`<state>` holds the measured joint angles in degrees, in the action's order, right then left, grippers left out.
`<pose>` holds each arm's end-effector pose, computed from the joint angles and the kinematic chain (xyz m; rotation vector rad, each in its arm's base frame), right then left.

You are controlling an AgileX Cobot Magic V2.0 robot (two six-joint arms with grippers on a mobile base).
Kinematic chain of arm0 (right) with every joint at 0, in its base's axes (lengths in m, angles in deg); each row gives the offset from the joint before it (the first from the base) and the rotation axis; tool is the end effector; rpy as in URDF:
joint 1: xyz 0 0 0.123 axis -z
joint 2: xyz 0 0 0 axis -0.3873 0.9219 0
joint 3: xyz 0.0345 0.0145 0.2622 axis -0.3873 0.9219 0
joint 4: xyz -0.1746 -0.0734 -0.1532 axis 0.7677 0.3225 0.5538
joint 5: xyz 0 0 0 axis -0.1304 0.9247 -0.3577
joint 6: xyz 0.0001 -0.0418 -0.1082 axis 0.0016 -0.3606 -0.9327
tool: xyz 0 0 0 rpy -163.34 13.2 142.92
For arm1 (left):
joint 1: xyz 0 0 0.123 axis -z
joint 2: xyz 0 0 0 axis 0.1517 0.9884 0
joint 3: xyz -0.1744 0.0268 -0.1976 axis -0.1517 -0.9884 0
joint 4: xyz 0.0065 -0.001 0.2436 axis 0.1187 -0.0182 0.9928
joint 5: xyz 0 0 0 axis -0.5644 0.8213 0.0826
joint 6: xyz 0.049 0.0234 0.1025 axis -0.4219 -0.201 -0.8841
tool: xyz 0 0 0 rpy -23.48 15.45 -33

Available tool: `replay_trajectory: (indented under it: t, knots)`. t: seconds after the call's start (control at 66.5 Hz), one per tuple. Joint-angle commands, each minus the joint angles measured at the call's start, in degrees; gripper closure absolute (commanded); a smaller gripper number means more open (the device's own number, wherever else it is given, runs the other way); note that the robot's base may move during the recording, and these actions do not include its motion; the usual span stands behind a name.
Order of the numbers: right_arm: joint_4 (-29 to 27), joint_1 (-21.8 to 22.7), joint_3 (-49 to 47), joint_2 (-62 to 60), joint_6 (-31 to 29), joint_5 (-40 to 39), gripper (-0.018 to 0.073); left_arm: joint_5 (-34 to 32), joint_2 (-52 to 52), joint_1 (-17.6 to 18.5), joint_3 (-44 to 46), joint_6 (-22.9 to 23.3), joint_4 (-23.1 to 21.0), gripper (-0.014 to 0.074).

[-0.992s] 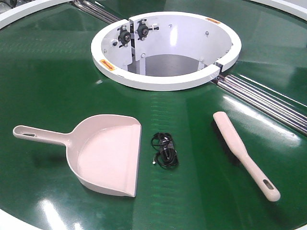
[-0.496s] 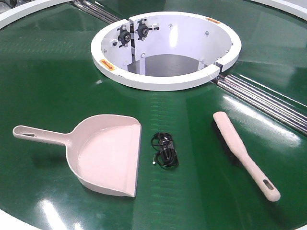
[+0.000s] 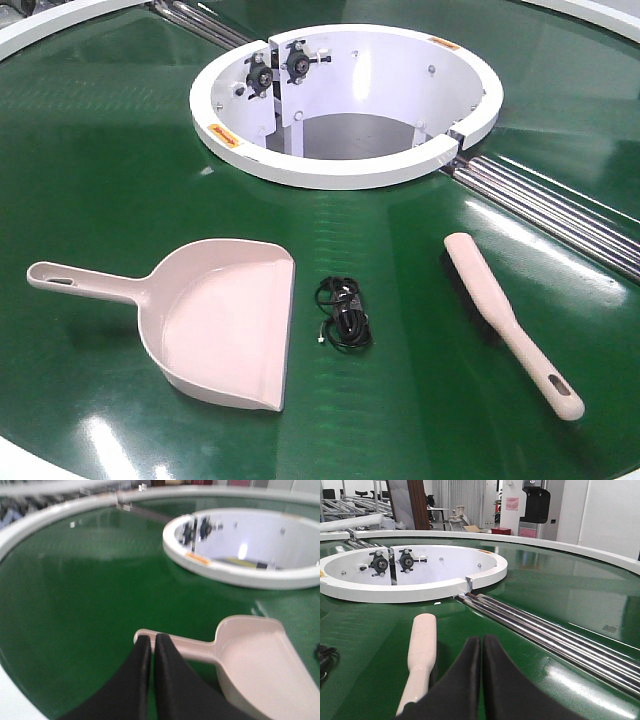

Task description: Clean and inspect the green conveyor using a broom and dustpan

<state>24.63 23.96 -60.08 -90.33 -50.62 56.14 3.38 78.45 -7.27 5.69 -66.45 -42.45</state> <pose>0.0939 -0.0018 0.1960 -0.0304 1.5929 -0.0595 0.1174 -0.0021 0.2911 0.0488 1.8407 0.0124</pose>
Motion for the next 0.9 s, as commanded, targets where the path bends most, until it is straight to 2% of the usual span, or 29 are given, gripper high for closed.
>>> replay_trajectory:
  t: [0.0,0.241,0.376,0.481,0.617,0.722,0.797,0.887]
  knots:
    - [0.01,0.32,1.25,-1.03,-0.26,-4.20,0.0569,-1.08,3.78,-0.01,3.09,0.17,-0.13,0.0603]
    - [0.01,0.32,1.25,-1.03,-0.26,-4.20,0.0569,-1.00,7.20,-0.01,3.09,0.17,-0.12,0.0597]
    - [0.01,0.32,1.25,-1.03,-0.26,-4.20,0.0569,-1.31,8.07,-0.01,3.15,0.17,-0.12,0.0546]
    - [0.01,0.32,1.25,-1.03,-0.26,-4.20,0.0569,-1.63,8.07,-0.01,3.22,0.17,-0.12,0.0440]
    - [0.01,0.32,1.25,-1.03,-0.26,-4.20,0.0569,-1.63,8.07,-0.01,3.22,0.17,-0.12,0.0232]
    - [0.01,0.32,1.25,-1.03,-0.26,-4.20,0.0569,-1.08,8.07,-0.01,3.22,0.17,-0.12,0.0111]
    - [0.01,0.32,1.25,-1.03,-0.26,-4.20,0.0569,0.47,8.07,-0.01,3.22,0.17,-0.12,0.0069]
    - [0.01,0.32,1.25,-1.03,-0.26,-4.20,0.0569,0.65,8.07,-0.01,3.22,0.17,-0.28,0.0063]
